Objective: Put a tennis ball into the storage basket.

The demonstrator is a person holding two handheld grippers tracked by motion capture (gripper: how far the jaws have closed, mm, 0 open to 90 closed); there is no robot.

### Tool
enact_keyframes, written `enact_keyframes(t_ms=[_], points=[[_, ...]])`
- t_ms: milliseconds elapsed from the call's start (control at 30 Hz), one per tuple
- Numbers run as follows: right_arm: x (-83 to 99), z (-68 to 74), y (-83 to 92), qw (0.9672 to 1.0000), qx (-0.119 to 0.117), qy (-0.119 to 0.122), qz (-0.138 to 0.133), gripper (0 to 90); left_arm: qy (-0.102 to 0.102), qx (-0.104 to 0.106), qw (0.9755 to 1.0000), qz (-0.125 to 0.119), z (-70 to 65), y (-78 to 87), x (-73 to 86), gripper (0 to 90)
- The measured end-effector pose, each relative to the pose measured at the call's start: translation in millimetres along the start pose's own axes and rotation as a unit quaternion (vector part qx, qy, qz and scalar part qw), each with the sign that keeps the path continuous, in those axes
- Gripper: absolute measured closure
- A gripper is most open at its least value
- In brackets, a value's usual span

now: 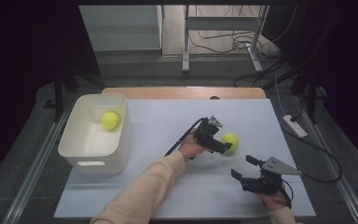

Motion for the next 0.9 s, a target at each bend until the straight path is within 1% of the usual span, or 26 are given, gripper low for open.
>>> enact_keyframes(t_ms=[33, 133, 200, 267, 333, 433, 567, 667, 767, 900], points=[[-0.1, 0.0, 0.1, 1.0, -0.001, 0.001, 0.001, 15.2, 0.001, 0.001, 1.0, 0.001, -0.5, -1.4, -0.1, 7.0], [-0.1, 0.3, 0.0, 1.0, -0.001, 0.002, 0.002, 15.2, -0.006, 0.002, 1.0, 0.005, -1.5, -4.3, -0.5, 7.0], [0.0, 0.5, -0.1, 1.0, -0.001, 0.002, 0.002, 15.2, -0.001, 0.01, 0.9999, 0.004, -2.5, -6.0, -1.2, 7.0], [0.0, 1.0, -0.3, 1.0, -0.002, 0.003, 0.002, 15.2, -0.002, 0.01, 0.9999, 0.003, -3.3, -7.0, -1.5, 7.0], [-0.3, 1.8, -0.4, 1.0, -0.003, 0.003, 0.001, 15.2, -0.01, 0.002, 0.9999, 0.009, -5.0, -10.6, -2.1, 7.0], [-0.6, 2.9, -0.5, 1.0, -0.004, 0.005, -0.001, 15.2, -0.009, 0.003, 0.9999, 0.012, -5.1, -13.6, -2.5, 7.0], [-1.0, 3.8, -0.9, 1.0, -0.006, 0.006, 0.0, 15.2, -0.008, 0.007, 0.9998, 0.015, -5.4, -22.2, -3.7, 7.0], [-1.0, 4.0, -1.2, 1.0, -0.006, 0.006, 0.0, 15.3, -0.005, 0.01, 0.9998, 0.014, -5.7, -26.6, -5.4, 7.1], [-0.7, 3.8, -1.1, 1.0, -0.007, 0.007, 0.001, 15.2, -0.008, 0.018, 0.9997, 0.015, -6.9, -31.6, -7.5, 7.1], [-0.7, 3.5, -0.5, 1.0, -0.006, 0.006, 0.0, 15.3, -0.009, 0.017, 0.9996, 0.021, -8.3, -37.8, -8.7, 7.1]])
Point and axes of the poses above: each handheld gripper's, and its own axes: y roughly backward along the jaws, x roughly out of its underside, z roughly to its left, the point moved 1 cm from there along -y, roughly forward along the jaws, and after that the axes turned 2 degrees about -y, right-handed, at the moved point
